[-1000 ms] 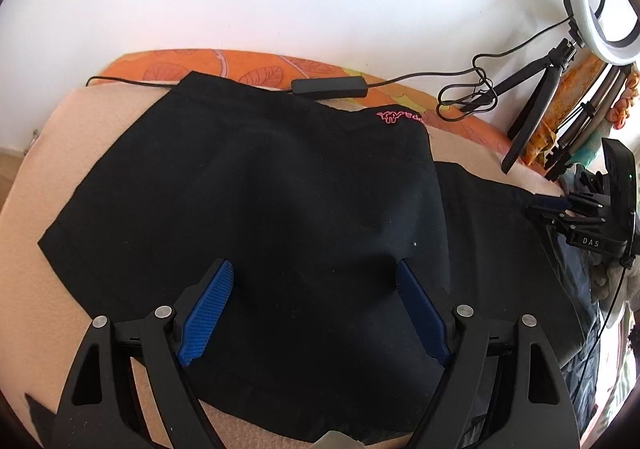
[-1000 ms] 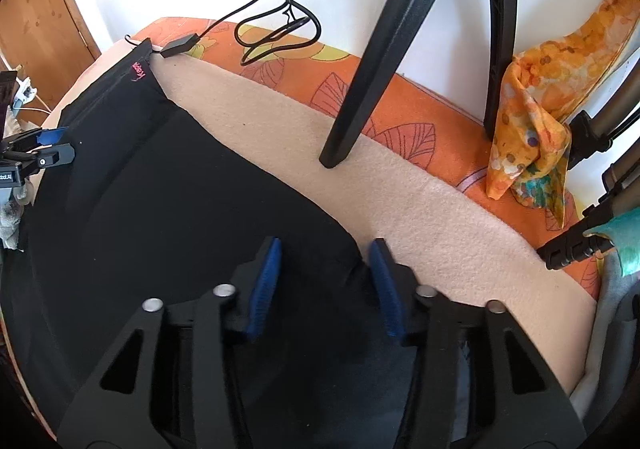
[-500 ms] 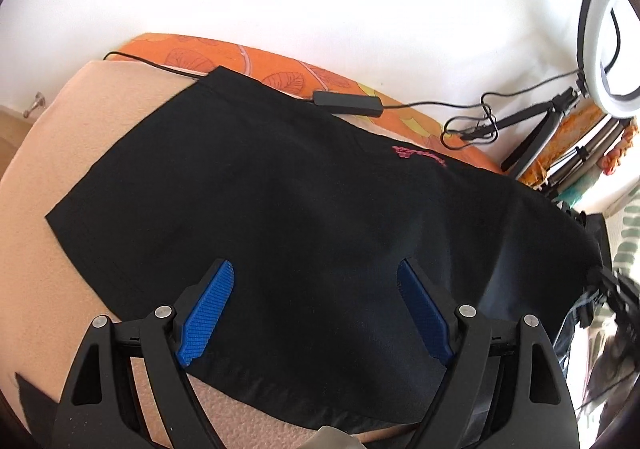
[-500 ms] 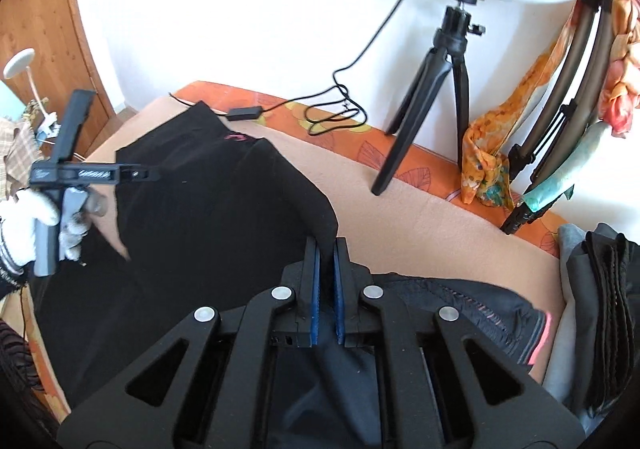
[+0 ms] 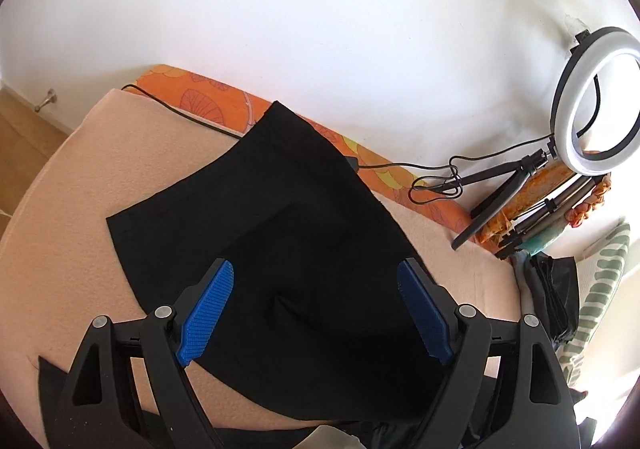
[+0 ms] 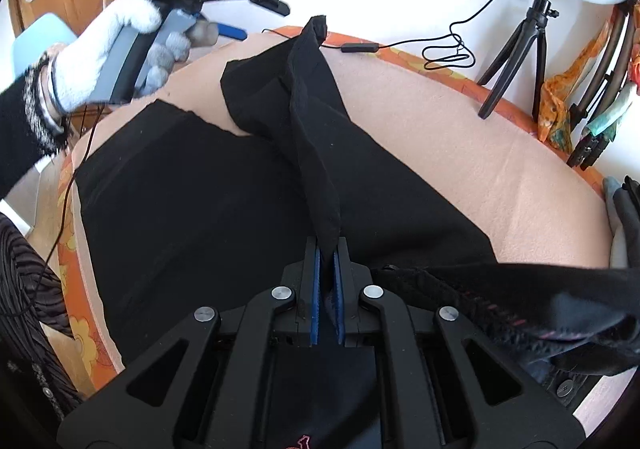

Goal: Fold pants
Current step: 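Close the left tool on the trousers while the right tool holds its grip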

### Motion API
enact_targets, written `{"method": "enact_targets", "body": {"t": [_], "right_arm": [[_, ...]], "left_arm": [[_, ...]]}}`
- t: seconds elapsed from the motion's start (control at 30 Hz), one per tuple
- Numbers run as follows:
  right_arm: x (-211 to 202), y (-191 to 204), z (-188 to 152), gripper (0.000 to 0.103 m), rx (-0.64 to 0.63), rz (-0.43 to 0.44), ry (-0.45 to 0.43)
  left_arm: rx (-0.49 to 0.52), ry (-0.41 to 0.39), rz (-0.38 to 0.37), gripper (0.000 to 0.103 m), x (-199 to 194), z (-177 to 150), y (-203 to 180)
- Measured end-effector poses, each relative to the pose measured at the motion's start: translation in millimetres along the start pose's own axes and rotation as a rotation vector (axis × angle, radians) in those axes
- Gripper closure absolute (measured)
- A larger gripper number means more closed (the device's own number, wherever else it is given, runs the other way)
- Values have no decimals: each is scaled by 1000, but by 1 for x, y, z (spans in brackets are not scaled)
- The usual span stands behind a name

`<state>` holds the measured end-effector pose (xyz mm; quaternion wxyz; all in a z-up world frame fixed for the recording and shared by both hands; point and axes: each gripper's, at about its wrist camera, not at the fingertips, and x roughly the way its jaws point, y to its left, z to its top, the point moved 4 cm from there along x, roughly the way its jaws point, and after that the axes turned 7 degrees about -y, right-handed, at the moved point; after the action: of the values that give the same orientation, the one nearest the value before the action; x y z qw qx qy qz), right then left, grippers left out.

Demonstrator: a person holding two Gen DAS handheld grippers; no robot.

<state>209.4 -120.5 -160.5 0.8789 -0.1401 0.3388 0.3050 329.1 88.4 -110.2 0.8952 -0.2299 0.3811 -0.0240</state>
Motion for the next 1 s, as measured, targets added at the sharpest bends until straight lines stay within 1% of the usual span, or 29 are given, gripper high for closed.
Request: {"method": "enact_targets", "body": {"t": [0.03,0.2,0.3,0.37,0.47,0.5,0.53,0.57,0.6,0.63,0.67,0.7,0.77,0.83,0.9,1.0], "right_arm": [[-1,3,-2,96,-5,7,1],[-3,7,-6,96,-33,19,8],[-6,11,-7,96,-46,23,7],[-8,10,-7,96,-42,29,8],[-10,9,-6,96,-41,29,3],[-11,9,-5,96,-41,28,2],[-12,10,-5,96,-42,28,1],[-13,9,-4,96,-43,29,0],[-14,9,-3,96,-44,28,-3],[-16,8,-2,96,-45,28,-4],[-17,9,-2,96,-47,29,-4],[-18,8,-1,96,-49,28,-2],[-23,6,3,96,-49,19,-6],[-31,3,9,96,-44,7,-20],[-40,-1,15,96,-32,-7,-39],[-52,-6,21,96,-13,-52,-66]], "left_arm": [[9,4,-3,19,-5,0,-1],[56,24,21,19,-5,-2,-19],[85,66,42,19,4,-3,-27],[77,82,62,19,10,-4,-27],[16,93,80,21,17,-3,-20],[-14,96,87,30,19,-3,-15],[-46,103,76,40,22,-4,-11],[-74,114,63,57,24,-5,-8],[-99,116,41,70,26,-6,-5],[-111,102,6,75,25,-6,-3],[-106,75,-42,87,23,-6,-4],[-82,44,-73,98,20,-6,-6],[-46,1,-87,99,13,-6,-8],[-68,-15,-116,101,4,-7,-6],[-79,-36,-127,102,-7,-7,-2],[-89,-71,-129,102,-29,-7,4]]}}
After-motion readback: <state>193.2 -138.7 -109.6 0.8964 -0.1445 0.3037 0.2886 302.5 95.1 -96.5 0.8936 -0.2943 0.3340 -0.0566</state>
